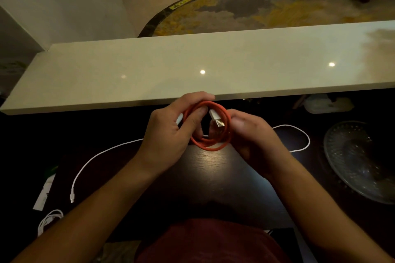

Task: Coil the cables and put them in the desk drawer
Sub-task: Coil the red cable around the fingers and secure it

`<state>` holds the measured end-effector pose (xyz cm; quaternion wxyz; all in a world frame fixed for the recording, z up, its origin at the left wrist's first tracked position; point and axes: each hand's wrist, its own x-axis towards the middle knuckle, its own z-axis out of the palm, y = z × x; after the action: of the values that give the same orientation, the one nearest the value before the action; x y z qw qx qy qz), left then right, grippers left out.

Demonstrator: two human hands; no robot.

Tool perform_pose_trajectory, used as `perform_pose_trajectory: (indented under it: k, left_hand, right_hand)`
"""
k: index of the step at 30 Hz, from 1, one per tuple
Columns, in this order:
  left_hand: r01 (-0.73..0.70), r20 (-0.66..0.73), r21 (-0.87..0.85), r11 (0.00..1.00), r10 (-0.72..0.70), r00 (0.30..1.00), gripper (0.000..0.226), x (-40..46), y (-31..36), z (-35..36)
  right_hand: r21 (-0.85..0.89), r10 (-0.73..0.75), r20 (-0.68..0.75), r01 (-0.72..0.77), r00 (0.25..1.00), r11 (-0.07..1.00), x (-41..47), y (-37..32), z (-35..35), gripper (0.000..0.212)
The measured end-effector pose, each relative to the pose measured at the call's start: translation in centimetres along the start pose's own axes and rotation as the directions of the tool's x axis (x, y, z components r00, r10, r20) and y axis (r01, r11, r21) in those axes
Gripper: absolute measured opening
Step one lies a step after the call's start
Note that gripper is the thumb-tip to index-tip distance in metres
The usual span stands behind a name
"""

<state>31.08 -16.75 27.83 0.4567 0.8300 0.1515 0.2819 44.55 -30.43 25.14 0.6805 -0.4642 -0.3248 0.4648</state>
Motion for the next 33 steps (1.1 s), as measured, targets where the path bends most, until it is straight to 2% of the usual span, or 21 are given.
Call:
perform_pose_trajectory:
  k: [2, 6, 9, 11, 13, 16, 18, 20, 22, 24, 26, 27, 29, 33]
  left_hand:
    - [-0.022, 0.034, 0.043, 0.999, 0.021, 0.999, 0.024, 0.0, 0.1, -0.2]
    - [-0.048, 0.154, 0.097, 0.994, 0.032, 0.988, 0.020, 0.1, -0.1, -0.7]
    - [-0.043, 0.227, 0.048, 0.998, 0.031, 0.973, 0.020, 0.2, 0.1, -1.3]
    - [-0.018, 0.268, 0.005, 1.000, 0.016, 0.963, 0.019, 0.1, 0.3, -1.5]
    - [-0.021, 0.287, 0.022, 1.000, 0.014, 0.958, 0.016, 0.0, 0.3, -1.5]
    - [-0.038, 0.290, 0.107, 0.993, 0.006, 0.957, 0.017, -0.1, -0.3, -1.0]
    - [-0.043, 0.313, 0.152, 0.987, -0.007, 0.950, 0.020, -0.3, -0.7, -0.6]
    - [-0.032, 0.321, 0.155, 0.987, -0.020, 0.947, 0.020, -0.5, -1.0, -0.5]
    - [-0.014, 0.301, 0.146, 0.989, -0.031, 0.953, 0.020, -0.5, -1.1, -0.5]
    - [-0.022, 0.302, 0.146, 0.989, -0.023, 0.953, 0.034, -0.4, -1.0, -0.5]
    - [-0.060, 0.334, 0.173, 0.983, -0.002, 0.942, 0.053, -0.3, -1.1, -0.3]
    - [-0.077, 0.332, 0.183, 0.980, 0.012, 0.943, 0.054, -0.3, -1.1, -0.2]
    - [-0.094, 0.273, 0.199, 0.975, 0.037, 0.961, 0.043, -0.1, -1.2, -0.2]
    - [-0.101, 0.213, 0.237, 0.966, 0.050, 0.976, 0.023, 0.0, -1.8, 0.2]
  right_hand:
    - [-0.146, -0.063, -0.002, 0.062, 0.998, 0.987, -0.1, 0.1, -0.5, 0.021]
    - [-0.173, -0.083, 0.053, 0.091, 0.995, 0.981, -0.3, -0.4, -1.1, 0.020]
    - [-0.193, -0.067, 0.117, 0.089, 0.991, 0.977, -0.3, -0.4, -1.4, 0.020]
    - [-0.269, -0.079, 0.102, 0.104, 0.992, 0.958, -0.3, -0.2, -1.4, 0.020]
    - [-0.347, -0.144, 0.041, 0.150, 0.989, 0.926, -0.3, 0.3, -1.2, 0.029]
    - [-0.539, -0.374, -0.048, 0.291, 0.926, 0.790, -0.4, 0.7, -0.4, 0.039]
    - [-0.682, -0.512, -0.003, 0.372, 0.859, 0.629, -0.2, 0.5, -0.3, 0.027]
    - [-0.778, -0.559, 0.047, 0.382, 0.828, 0.500, 0.1, 0.5, -0.4, 0.018]
    - [-0.810, -0.555, 0.040, 0.352, 0.831, 0.470, 0.3, 0.6, -0.5, 0.020]
    - [-0.812, -0.528, 0.043, 0.337, 0.848, 0.476, 0.4, 0.8, -0.4, 0.018]
    - [-0.772, -0.468, 0.035, 0.322, 0.883, 0.548, 0.5, 1.1, -0.3, 0.016]
    - [-0.736, -0.443, 0.018, 0.311, 0.896, 0.601, 0.5, 1.1, -0.3, 0.017]
    - [-0.670, -0.426, -0.041, 0.292, 0.904, 0.683, 0.5, 1.2, -0.4, 0.018]
    - [-0.573, -0.431, -0.125, 0.290, 0.893, 0.767, 0.4, 1.0, -0.3, 0.012]
